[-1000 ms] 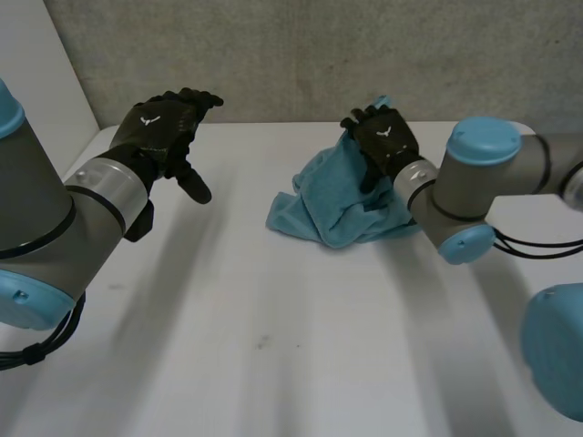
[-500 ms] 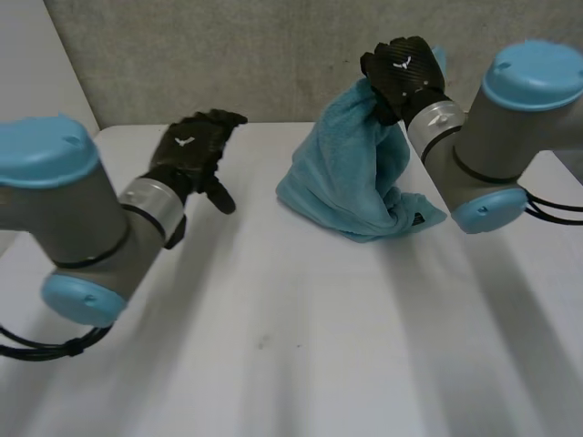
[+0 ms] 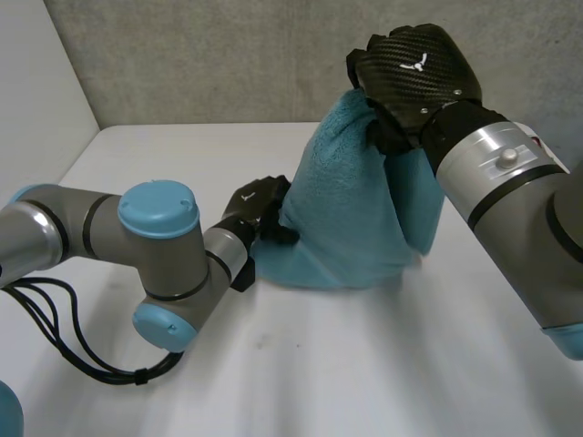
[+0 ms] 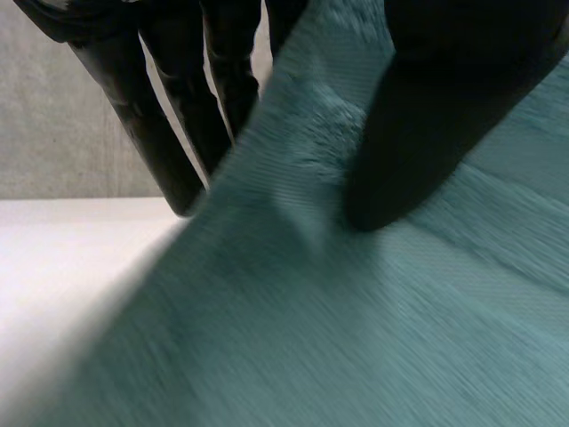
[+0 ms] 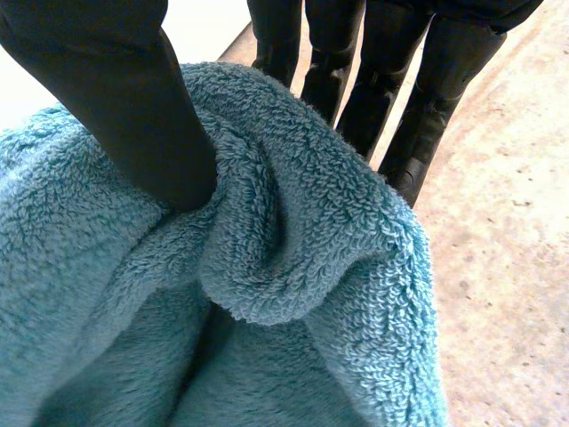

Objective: Fold the laundry

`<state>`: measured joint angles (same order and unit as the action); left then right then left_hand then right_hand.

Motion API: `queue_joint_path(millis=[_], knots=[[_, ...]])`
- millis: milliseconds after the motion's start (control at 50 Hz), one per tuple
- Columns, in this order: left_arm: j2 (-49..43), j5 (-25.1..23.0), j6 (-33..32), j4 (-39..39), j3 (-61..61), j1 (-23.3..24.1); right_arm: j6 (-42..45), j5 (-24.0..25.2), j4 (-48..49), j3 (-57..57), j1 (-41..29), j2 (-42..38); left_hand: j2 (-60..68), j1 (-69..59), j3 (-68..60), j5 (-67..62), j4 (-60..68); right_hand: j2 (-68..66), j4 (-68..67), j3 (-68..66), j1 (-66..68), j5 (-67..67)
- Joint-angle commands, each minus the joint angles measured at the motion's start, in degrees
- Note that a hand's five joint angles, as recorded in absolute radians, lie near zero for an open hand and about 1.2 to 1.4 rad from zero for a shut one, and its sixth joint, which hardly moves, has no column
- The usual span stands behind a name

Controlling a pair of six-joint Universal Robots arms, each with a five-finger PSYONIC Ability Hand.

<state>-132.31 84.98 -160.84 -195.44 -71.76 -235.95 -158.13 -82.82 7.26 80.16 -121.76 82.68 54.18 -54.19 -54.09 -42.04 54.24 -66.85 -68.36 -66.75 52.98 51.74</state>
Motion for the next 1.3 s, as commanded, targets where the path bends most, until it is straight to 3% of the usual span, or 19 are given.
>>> queue_joint_path(millis=[20, 100, 200, 320, 420, 460, 480, 500, 520, 540, 560, 640, 860, 980, 1080, 1180, 1300], knots=[[5.8, 0.6, 2.5, 0.4, -3.4, -0.4, 0.2, -3.2, -0.2, 0.1, 0.6, -0.2, 25.8, -25.8, -25.9, -28.0, 25.8, -13.2, -11.6, -13.3, 27.0, 18.3], [11.0, 0.6, 2.5, 0.4, -6.0, -1.6, 1.3, -6.0, -0.9, -0.5, 0.8, -2.5, 25.8, -25.8, -25.9, -28.0, 25.8, -13.2, -11.6, -13.3, 27.0, 18.3], [21.2, -0.3, 1.9, 2.2, -10.0, -6.6, 1.9, -5.7, -4.4, -0.8, 1.7, -4.6, 25.8, -25.8, -25.9, -28.0, 25.8, -13.2, -11.6, -13.3, 27.0, 18.3], [22.6, -0.3, -1.0, 5.7, -9.8, -7.3, -2.5, -3.1, -6.3, -0.7, 1.4, -9.0, 25.8, -25.8, -25.9, -28.0, 25.8, -13.2, -11.6, -13.3, 27.0, 18.3], [19.3, -0.3, -8.5, 6.1, -9.4, -7.3, -11.2, -1.1, -6.3, -1.1, 2.0, -12.4, 25.0, -25.0, -25.1, -27.1, 24.9, -13.2, -11.6, -13.3, 27.0, 18.3], [15.4, 0.2, -14.0, 6.2, -9.0, -7.2, -13.8, -0.4, -6.4, -1.7, 2.1, -13.9, 11.1, -11.1, -11.2, -13.3, 11.1, -13.2, -11.6, -13.3, 27.0, 18.3], [15.4, 0.2, -14.1, 6.2, -9.0, -7.2, -15.9, 0.3, -6.6, -2.3, 2.1, -15.6, 11.0, -11.0, -11.1, -13.2, 11.0, 3.3, 4.8, 3.2, 10.6, 1.8], [14.2, 0.3, -16.3, 6.4, -8.6, -7.2, -17.6, 0.2, -6.8, -3.1, 2.1, -16.9, -9.4, 9.5, 9.4, 7.3, -9.5, 24.8, 26.3, 24.7, -10.9, -19.6], [13.6, 0.4, -18.0, 6.6, -8.5, -7.2, -17.7, 0.2, -6.8, -3.1, 2.1, -16.9, -27.1, 27.1, 27.0, 25.0, -27.2, 25.0, 26.5, 24.9, -11.1, -19.9], [13.6, 0.4, -18.0, 6.7, -8.5, -7.2, -18.7, 0.2, -6.9, -3.4, 2.2, -17.4, -27.3, 27.3, 27.2, 25.2, -27.4, 35.6, 37.1, 35.5, -21.8, -30.5], [13.5, 0.4, -19.2, 6.8, -8.6, -7.2, -19.3, 0.4, -6.9, -3.2, 2.8, -17.5, -35.5, 35.5, 35.4, 33.3, -35.5, 36.4, 37.9, 36.3, -22.5, -31.3], [15.3, 0.5, -20.0, 8.4, -10.2, -7.4, -19.4, -0.1, -7.0, -2.8, 4.9, -16.7, -39.6, 39.6, 39.5, 37.4, -39.6, 37.9, 39.4, 37.8, -24.1, -32.8], [25.9, 0.7, -20.3, 9.5, -16.7, -8.9, -19.2, 0.6, -7.1, 3.5, 12.2, -10.3, -38.4, 38.4, 38.3, 36.3, -38.5, 37.9, 39.4, 37.8, -24.1, -32.8], [29.9, 0.4, -20.6, 7.5, -20.3, -8.7, -17.6, 1.9, -6.8, 9.2, 13.6, -7.9, -30.0, 30.0, 29.9, 27.9, -30.1, 37.9, 39.4, 37.8, -24.1, -32.8], [26.0, 0.4, -21.7, 5.9, -19.4, -8.4, -14.9, 4.0, -6.7, 13.1, 14.2, -7.2, -29.3, 29.3, 29.2, 27.2, -29.4, 37.9, 39.4, 37.8, -24.1, -32.8], [16.6, -0.2, -29.2, 6.7, -11.7, -6.9, -13.0, 4.3, -6.3, 15.6, 14.5, -7.1, -27.7, 27.7, 27.6, 25.5, -27.7, 37.9, 39.4, 37.8, -24.1, -32.8], [11.3, -0.3, -30.8, 8.1, -5.8, -5.5, -12.3, 4.3, -6.2, 17.7, 17.8, -7.2, -26.8, 26.8, 26.7, 24.7, -26.9, 37.9, 39.4, 37.8, -24.1, -32.8]])
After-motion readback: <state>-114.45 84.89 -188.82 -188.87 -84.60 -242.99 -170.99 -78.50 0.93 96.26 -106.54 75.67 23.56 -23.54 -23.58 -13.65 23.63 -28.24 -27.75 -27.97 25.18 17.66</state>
